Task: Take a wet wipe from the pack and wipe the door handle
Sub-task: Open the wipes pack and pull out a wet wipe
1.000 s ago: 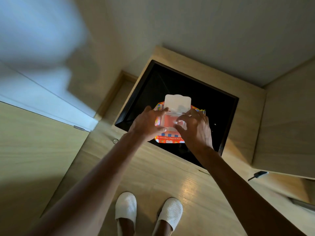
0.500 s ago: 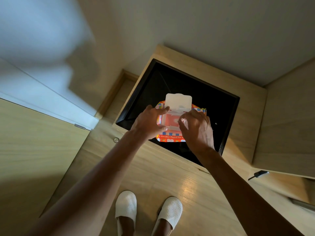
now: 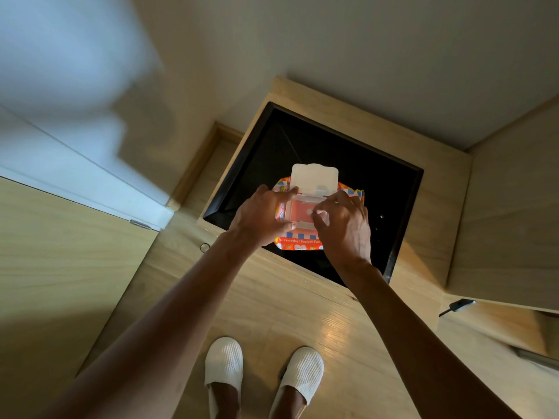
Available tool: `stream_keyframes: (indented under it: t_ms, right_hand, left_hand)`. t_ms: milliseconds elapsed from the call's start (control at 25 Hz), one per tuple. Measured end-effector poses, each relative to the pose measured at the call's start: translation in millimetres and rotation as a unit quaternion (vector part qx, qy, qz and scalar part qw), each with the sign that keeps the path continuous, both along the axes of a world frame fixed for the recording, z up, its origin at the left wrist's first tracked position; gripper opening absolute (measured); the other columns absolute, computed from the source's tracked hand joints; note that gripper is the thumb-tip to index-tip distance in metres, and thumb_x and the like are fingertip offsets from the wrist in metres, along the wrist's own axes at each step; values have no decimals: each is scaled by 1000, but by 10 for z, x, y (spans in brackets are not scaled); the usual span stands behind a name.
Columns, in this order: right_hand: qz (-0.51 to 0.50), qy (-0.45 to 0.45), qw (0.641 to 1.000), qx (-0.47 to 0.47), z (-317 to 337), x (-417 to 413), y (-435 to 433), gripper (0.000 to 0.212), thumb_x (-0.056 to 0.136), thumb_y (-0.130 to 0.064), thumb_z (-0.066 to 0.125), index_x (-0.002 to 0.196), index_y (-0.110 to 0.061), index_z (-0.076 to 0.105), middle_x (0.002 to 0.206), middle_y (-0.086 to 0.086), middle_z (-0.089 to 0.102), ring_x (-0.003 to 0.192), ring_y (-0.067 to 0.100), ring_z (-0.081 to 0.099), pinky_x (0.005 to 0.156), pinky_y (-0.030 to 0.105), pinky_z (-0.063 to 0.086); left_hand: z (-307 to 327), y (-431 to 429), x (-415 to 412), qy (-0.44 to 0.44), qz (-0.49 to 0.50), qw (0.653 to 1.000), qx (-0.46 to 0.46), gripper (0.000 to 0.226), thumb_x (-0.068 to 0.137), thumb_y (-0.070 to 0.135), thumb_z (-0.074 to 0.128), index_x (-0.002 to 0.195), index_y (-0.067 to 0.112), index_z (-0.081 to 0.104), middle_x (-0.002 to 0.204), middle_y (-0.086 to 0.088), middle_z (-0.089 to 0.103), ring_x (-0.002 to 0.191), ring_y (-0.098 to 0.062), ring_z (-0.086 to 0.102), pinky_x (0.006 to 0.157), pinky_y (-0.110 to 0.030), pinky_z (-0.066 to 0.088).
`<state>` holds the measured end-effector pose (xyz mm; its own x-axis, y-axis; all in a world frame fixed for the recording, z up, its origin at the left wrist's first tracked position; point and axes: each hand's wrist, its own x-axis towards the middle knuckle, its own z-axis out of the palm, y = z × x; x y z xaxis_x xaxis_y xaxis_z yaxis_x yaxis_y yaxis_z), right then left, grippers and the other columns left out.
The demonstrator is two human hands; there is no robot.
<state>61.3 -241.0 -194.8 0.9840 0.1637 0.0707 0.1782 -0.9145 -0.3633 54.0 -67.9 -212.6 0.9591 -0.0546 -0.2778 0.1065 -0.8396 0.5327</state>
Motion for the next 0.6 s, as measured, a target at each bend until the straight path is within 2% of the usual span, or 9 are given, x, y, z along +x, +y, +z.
stream_keyframes:
  t_ms: [160, 360, 440, 520, 600]
  right_hand:
    - [11, 12, 1000, -22, -47, 15, 3, 15, 81, -20, 75, 88, -7, 73, 101, 14, 69, 97, 33, 62, 90, 51, 51]
    - [34, 16, 999, -14, -26, -11, 39, 13, 82, -14, 71, 94, -8, 70, 103, 13, 70, 101, 33, 60, 92, 46, 44]
    - [45, 22, 999, 11, 14, 9, 35, 9, 82, -8, 70, 90, -8, 68, 100, 12, 71, 98, 32, 61, 88, 41, 47]
    - [52, 32, 996, 62, 47, 50, 1, 3, 86, -5, 65, 88, -7, 66, 95, 11, 71, 90, 27, 64, 77, 36, 53]
    - [41, 53, 990, 123, 87, 75, -34, 5, 92, -6, 57, 90, -5, 62, 94, 11, 69, 83, 20, 63, 67, 26, 54]
  left_hand:
    - [27, -12, 4, 3, 4, 1000, -5, 77, 77, 45, 73, 145, 33, 37, 126, -7, 55, 113, -19, 57, 89, -35, 54]
    - [20, -71, 24, 18, 28, 999, -31, 76, 77, 34, 76, 144, 29, 40, 134, -8, 54, 122, -25, 53, 97, -42, 52]
    - [9, -86, 26, 19, 30, 999, -32, 75, 77, 33, 77, 143, 28, 41, 136, -8, 54, 124, -26, 53, 99, -43, 51]
    - [9, -91, 29, 19, 33, 999, -30, 74, 77, 33, 76, 143, 28, 42, 135, -8, 54, 123, -26, 53, 98, -42, 50]
    - [22, -88, 37, 19, 30, 999, -23, 74, 78, 32, 76, 144, 28, 41, 134, -8, 54, 124, -26, 52, 99, -42, 49]
